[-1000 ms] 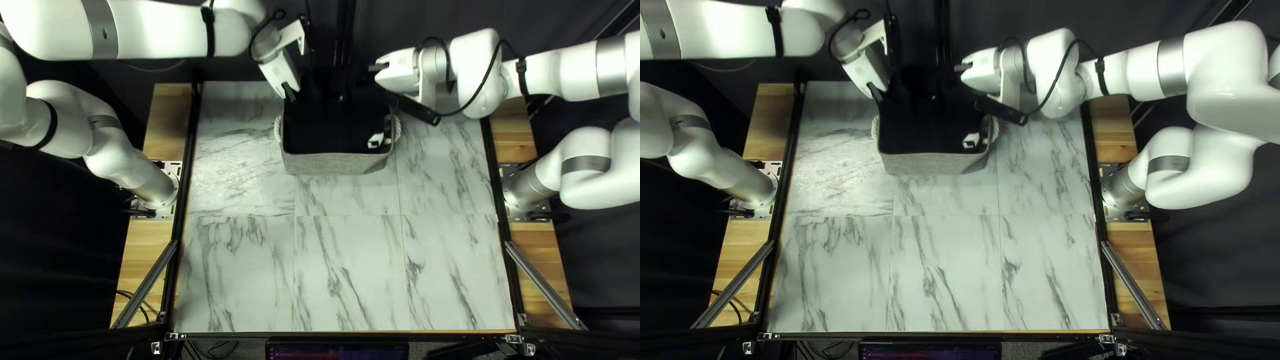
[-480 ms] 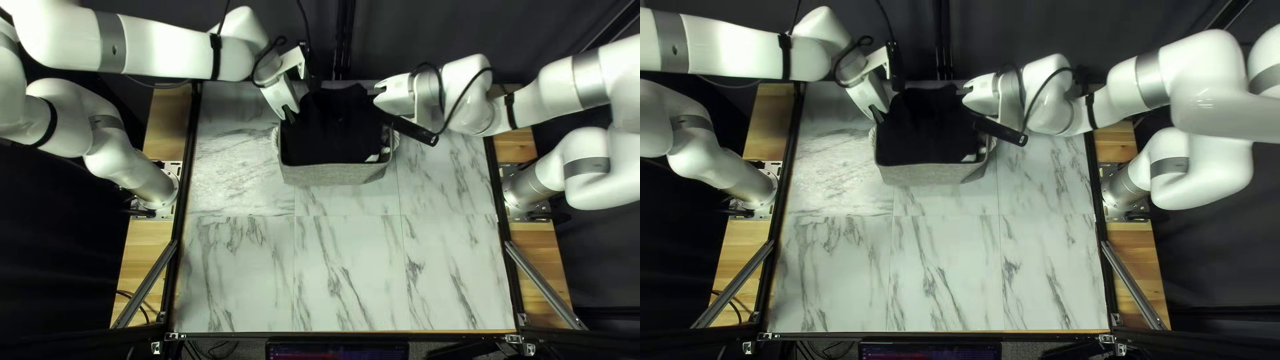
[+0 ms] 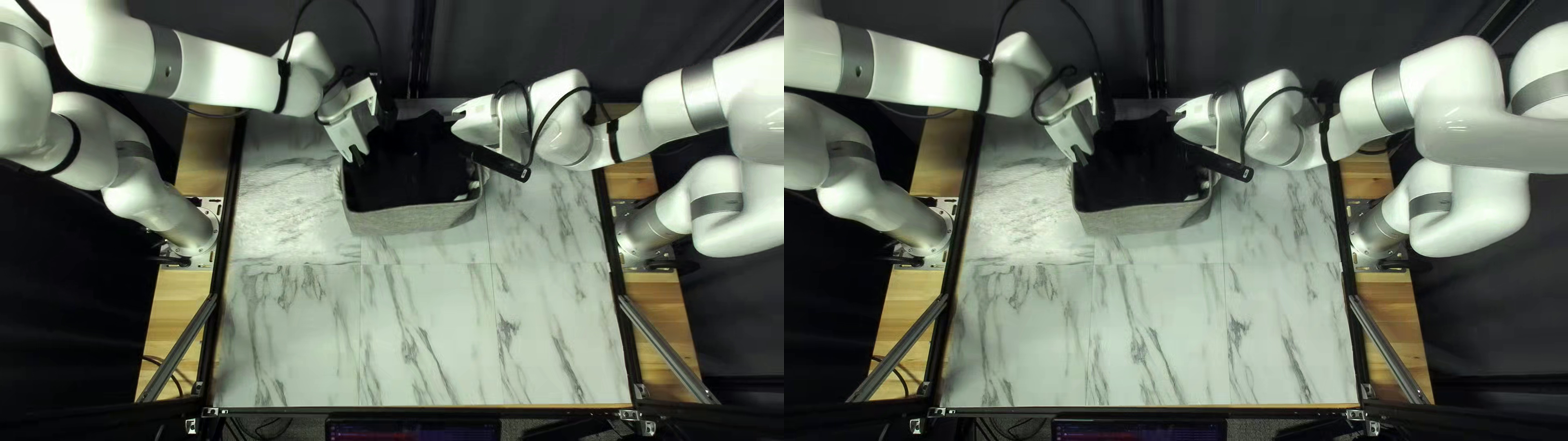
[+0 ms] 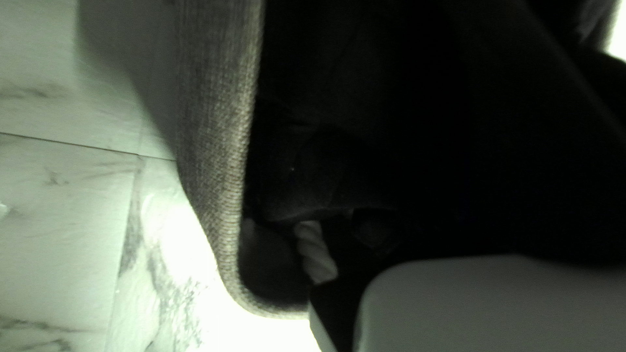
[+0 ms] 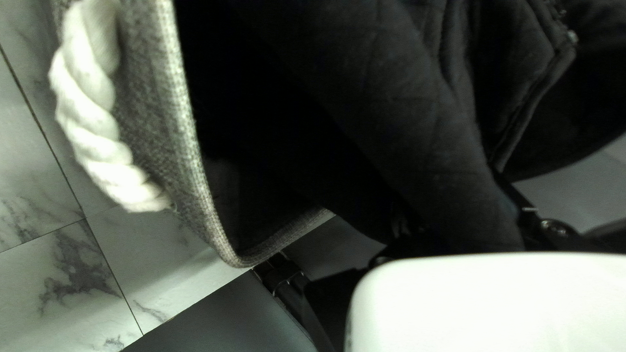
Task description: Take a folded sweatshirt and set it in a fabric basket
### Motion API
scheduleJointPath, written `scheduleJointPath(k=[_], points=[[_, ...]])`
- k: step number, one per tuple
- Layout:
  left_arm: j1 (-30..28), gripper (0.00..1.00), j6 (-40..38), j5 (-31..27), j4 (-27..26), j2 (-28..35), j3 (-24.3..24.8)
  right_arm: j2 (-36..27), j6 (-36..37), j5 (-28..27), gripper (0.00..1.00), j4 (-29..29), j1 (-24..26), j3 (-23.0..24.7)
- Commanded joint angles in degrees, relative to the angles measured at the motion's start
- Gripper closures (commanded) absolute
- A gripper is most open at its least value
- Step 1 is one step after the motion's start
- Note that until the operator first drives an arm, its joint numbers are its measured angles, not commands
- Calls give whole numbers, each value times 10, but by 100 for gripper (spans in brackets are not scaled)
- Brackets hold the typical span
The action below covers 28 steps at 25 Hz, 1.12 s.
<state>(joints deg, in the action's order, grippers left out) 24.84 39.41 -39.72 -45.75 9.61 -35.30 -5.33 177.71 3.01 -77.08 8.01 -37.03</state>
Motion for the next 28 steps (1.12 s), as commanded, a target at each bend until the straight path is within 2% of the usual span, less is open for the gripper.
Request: scheduleJointPath(k=[1,3,4,7,9,12,13,15,23,28], points=[[1,0,-40,-19,39,51,0,0,0,0,0,0,0,0],[-2,0,-67,-38,69,84,-10,0,0,0,0,0,0,0],[-6,0,-85,-50,88,99,-19,40,-21,-2,0,0,-11,-12],[-19,0,-135,-74,135,131,-43,6,-82,-2,0,67,-1,19],[-28,0,-157,-76,157,147,-43,-18,-65,-1,0,50,1,34],[-40,0,-168,-66,165,156,-30,-44,-36,0,0,19,1,50],[-43,0,-169,-60,166,160,-19,-55,-8,1,0,-11,1,55],[-48,0,-172,-55,165,169,-3,-66,4,0,0,-23,1,61],[-103,0,-211,-27,184,192,35,-66,4,0,0,-23,1,61],[-107,0,-216,-45,197,209,36,-66,4,0,0,-23,1,61]])
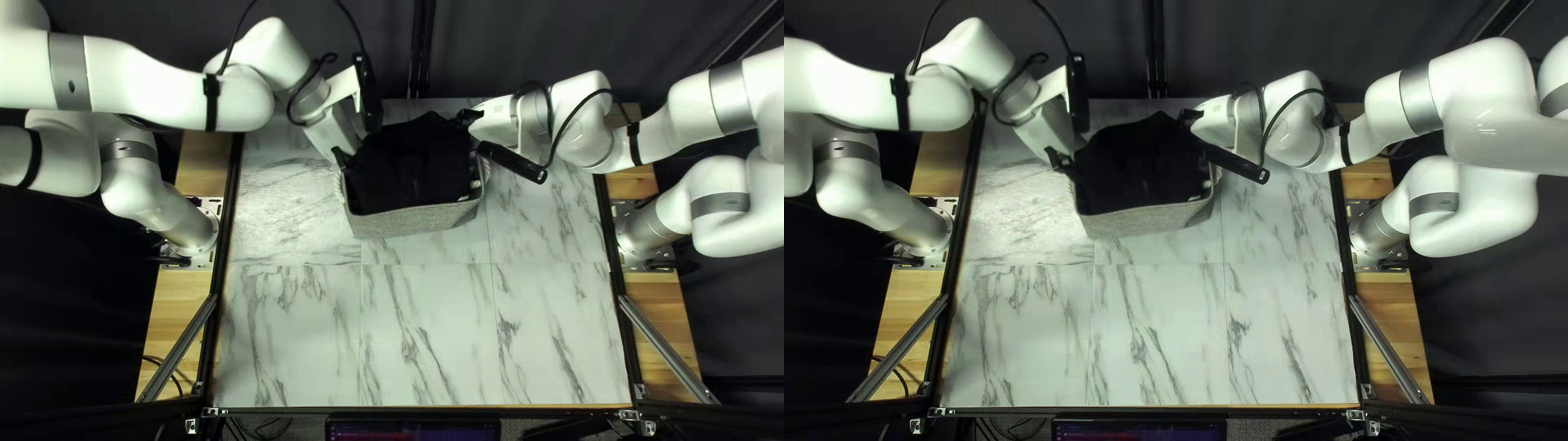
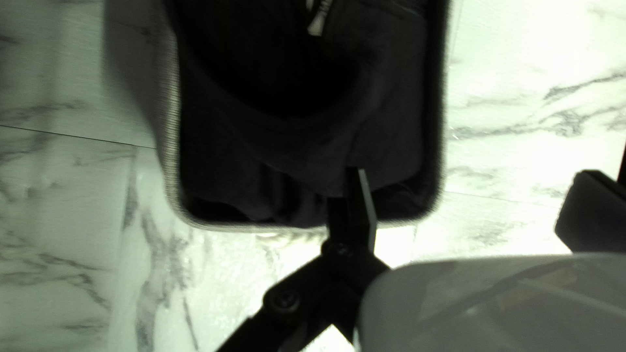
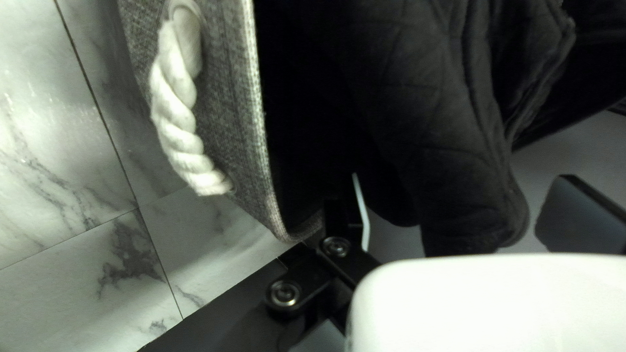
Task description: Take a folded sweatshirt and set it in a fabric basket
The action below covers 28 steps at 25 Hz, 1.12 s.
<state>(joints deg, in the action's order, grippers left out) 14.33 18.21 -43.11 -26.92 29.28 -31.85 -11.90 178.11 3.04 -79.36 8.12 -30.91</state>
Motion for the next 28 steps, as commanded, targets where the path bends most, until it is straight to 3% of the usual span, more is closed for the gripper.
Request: scheduleJointPath(k=[1,2,3,4,5,6,8,9,11,15,18,28], points=[[-1,0,-4,-14,10,16,1,0,0,0,0,0,0,0],[-1,0,-6,-18,12,21,2,-13,-20,2,0,20,1,11],[-2,0,-11,-22,16,28,3,-51,-239,2,0,249,20,62],[-3,0,-15,-23,19,31,3,-67,-329,-5,0,348,34,79],[-7,0,-24,-26,26,38,5,-93,-458,-20,0,492,58,99],[-9,0,-30,-28,31,43,8,-105,-531,-30,0,573,70,106],[-13,0,-39,-32,38,56,14,-129,-630,-57,0,682,86,112],[-15,0,-43,-34,41,63,18,-136,-655,-68,0,705,88,110],[-19,0,-52,-39,49,81,27,-156,-769,-120,0,803,88,91],[-22,0,-58,-39,55,87,31,-162,-915,-239,0,894,62,23],[-25,0,-64,-41,60,92,32,-137,-974,-300,0,917,46,-31],[-33,0,-89,-81,97,164,48,-99,-996,-344,0,893,80,-83]])
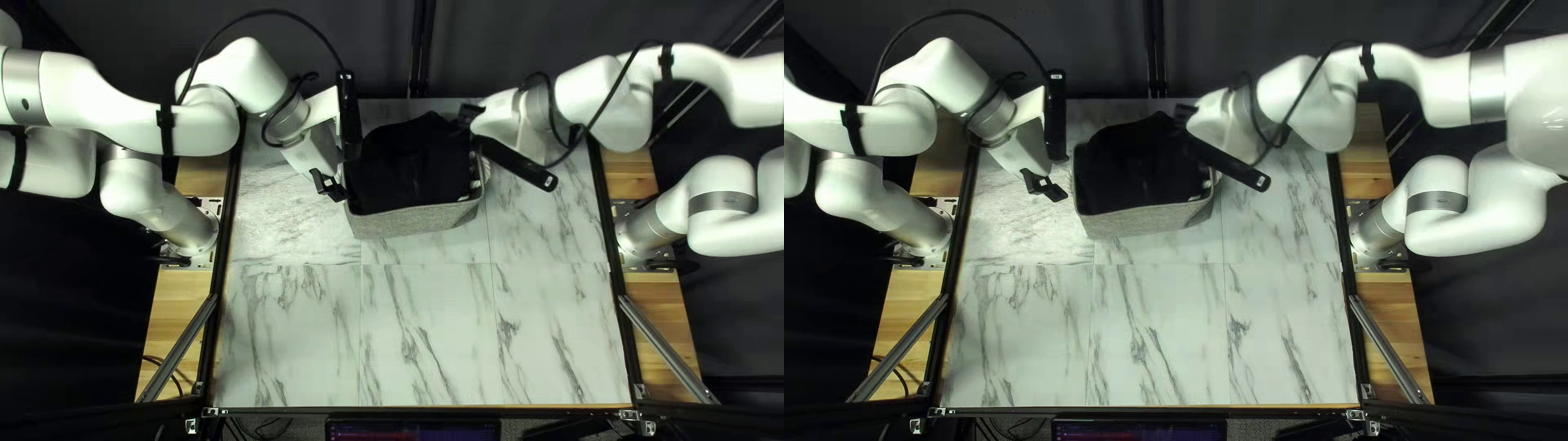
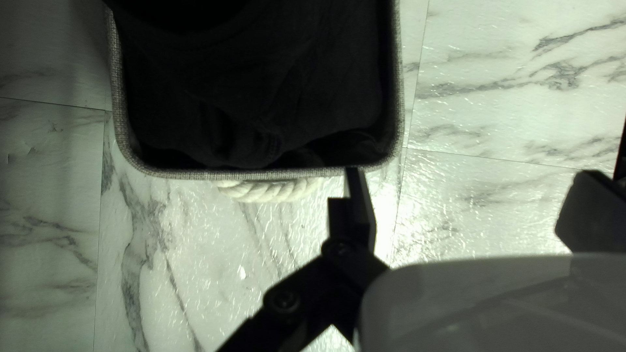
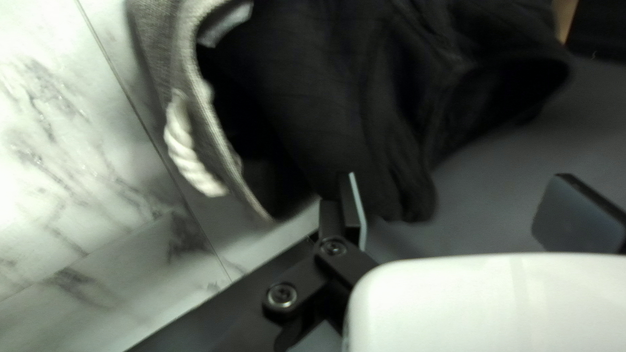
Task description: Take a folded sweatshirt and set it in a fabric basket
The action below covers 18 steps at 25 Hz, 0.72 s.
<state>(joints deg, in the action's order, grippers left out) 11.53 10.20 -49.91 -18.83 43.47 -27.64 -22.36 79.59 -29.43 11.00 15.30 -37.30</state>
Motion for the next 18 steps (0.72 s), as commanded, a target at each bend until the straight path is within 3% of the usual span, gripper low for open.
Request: scheduleJointPath(k=[1,18], points=[[-5,0,-7,-15,16,26,7,8,-16,-25,0,-10,7,-25],[-8,0,-1,-17,15,29,6,8,-16,-25,0,-10,7,-25]])
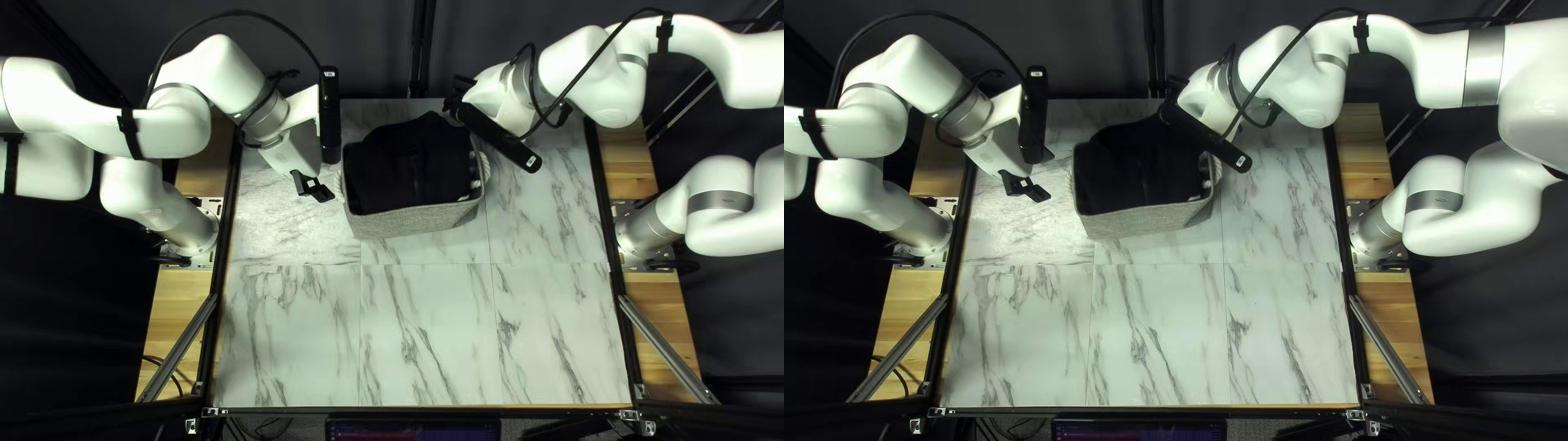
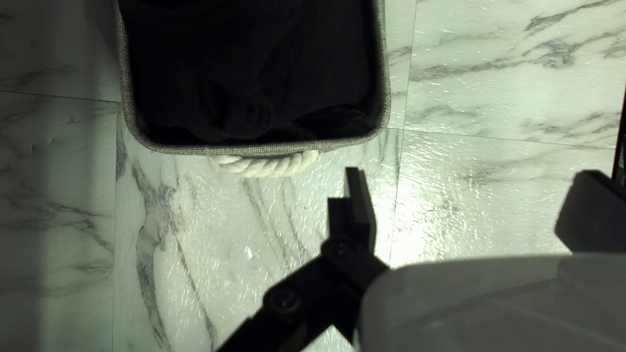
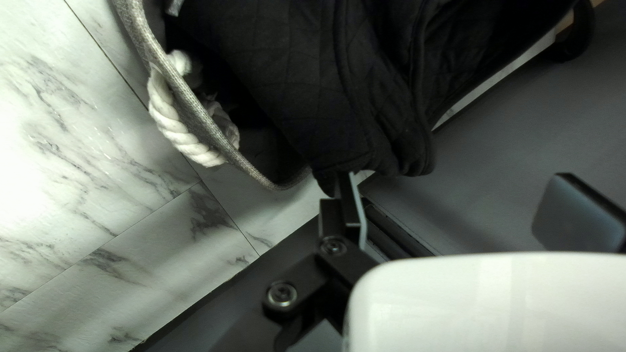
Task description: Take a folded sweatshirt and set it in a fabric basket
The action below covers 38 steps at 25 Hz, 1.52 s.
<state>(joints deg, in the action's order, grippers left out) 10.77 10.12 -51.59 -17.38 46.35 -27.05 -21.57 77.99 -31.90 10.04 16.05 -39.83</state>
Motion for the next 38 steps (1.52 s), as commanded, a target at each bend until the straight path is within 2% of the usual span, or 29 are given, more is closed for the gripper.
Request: scheduleJointPath(k=[1,2,4,6,7,10,14,18,20,24,29,33,38], points=[[0,0,0,0,0,0,0,0,0,0,0,0,0,0],[2,0,2,-2,-6,5,4,0,0,0,0,0,0,0],[-59,0,-71,4,40,2,15,2,-2,-12,0,4,-3,-9],[-85,0,-101,2,60,2,12,29,-21,-51,0,15,-18,-54],[-87,0,-108,-17,70,-7,-6,58,-45,-84,0,28,-30,-96],[-80,0,-109,-62,77,-2,-32,96,-81,-118,0,45,-37,-144],[-71,0,-88,-87,77,-13,-43,73,-125,-93,0,64,-23,-110],[-27,0,-49,-149,74,28,-58,38,-187,-85,0,88,-20,-83],[-1,0,-37,-182,77,59,-61,13,-253,-66,0,113,-24,-60],[56,0,-1,-225,77,101,-65,-7,-404,-108,0,160,-71,-72],[97,0,25,-243,70,122,-70,-31,-521,-119,0,185,-84,-66],[97,0,25,-243,70,122,-70,-7,-571,-103,0,193,-85,-73],[97,0,25,-243,70,122,-70,44,-566,-66,0,180,-63,-81]])
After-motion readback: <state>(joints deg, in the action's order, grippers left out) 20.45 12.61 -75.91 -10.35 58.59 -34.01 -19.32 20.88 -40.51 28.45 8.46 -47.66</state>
